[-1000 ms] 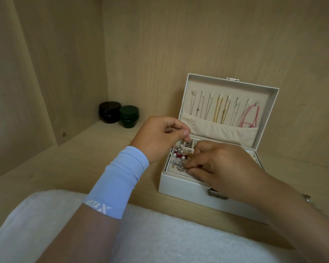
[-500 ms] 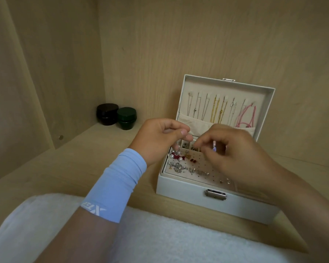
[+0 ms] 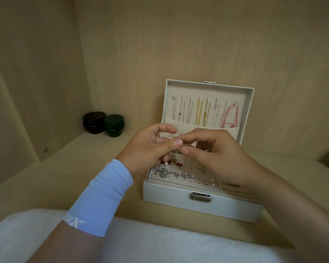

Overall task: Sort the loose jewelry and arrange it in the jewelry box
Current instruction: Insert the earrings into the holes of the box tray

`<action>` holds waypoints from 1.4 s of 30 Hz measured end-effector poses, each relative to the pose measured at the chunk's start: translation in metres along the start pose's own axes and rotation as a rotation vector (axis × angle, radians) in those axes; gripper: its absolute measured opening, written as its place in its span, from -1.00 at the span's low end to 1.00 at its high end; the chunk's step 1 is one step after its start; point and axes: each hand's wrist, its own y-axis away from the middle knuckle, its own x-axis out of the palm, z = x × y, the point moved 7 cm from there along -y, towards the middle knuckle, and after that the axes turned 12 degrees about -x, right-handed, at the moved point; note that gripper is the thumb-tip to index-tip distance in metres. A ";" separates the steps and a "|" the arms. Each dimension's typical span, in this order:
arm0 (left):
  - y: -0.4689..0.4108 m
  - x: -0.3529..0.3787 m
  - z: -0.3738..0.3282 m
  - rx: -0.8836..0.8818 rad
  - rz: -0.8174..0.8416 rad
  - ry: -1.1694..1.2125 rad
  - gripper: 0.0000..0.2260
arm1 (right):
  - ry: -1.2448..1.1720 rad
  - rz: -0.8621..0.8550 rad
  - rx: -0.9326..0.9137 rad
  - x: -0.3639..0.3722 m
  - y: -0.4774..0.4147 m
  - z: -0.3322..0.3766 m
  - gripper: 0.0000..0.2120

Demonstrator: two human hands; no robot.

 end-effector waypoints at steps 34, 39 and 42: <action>0.005 -0.002 0.009 0.230 -0.026 -0.863 -0.91 | 0.708 0.283 -0.157 0.023 0.011 0.019 -0.97; 0.005 -0.002 0.009 0.221 -0.025 -0.874 -0.91 | 0.737 0.316 -0.166 0.027 0.011 0.021 -0.89; 0.004 -0.002 0.009 0.215 -0.032 -0.879 -0.92 | 0.718 0.377 -0.135 0.027 0.011 0.019 -0.88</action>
